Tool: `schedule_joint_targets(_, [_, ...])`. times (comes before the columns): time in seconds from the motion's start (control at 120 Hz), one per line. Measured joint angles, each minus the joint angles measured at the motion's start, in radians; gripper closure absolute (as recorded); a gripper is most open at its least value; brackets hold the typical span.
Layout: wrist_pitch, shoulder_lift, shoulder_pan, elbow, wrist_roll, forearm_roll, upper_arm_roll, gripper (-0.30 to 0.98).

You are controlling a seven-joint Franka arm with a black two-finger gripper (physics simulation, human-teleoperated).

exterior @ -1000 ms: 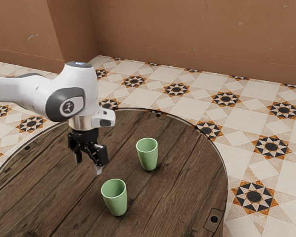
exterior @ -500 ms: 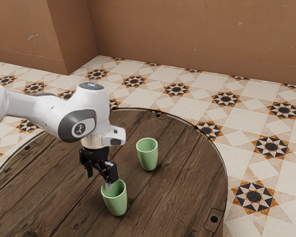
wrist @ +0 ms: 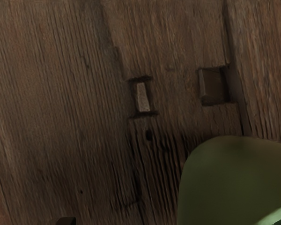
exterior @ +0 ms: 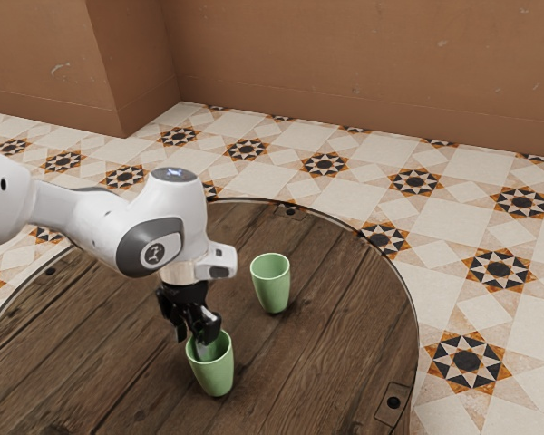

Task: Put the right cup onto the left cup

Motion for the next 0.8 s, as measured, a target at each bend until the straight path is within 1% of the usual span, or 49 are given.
schedule_joint_targets(0.058, [0.005, -0.007, -0.007, 0.000, 0.000, 0.002, -0.001, 0.51])
schedule_joint_targets(0.117, [0.009, -0.009, -0.011, 0.000, 0.000, 0.004, -0.004, 0.59])
schedule_joint_targets(0.267, [0.016, -0.010, -0.028, 0.000, 0.000, 0.006, -0.006, 0.71])
schedule_joint_targets(0.45, [0.020, -0.019, -0.039, 0.002, 0.000, 0.010, -0.006, 0.76])
schedule_joint_targets(0.658, [0.017, -0.061, -0.044, 0.007, -0.004, 0.015, -0.006, 0.78])
schedule_joint_targets(0.8, [-0.001, -0.067, -0.032, 0.111, -0.008, 0.017, 0.001, 0.78])
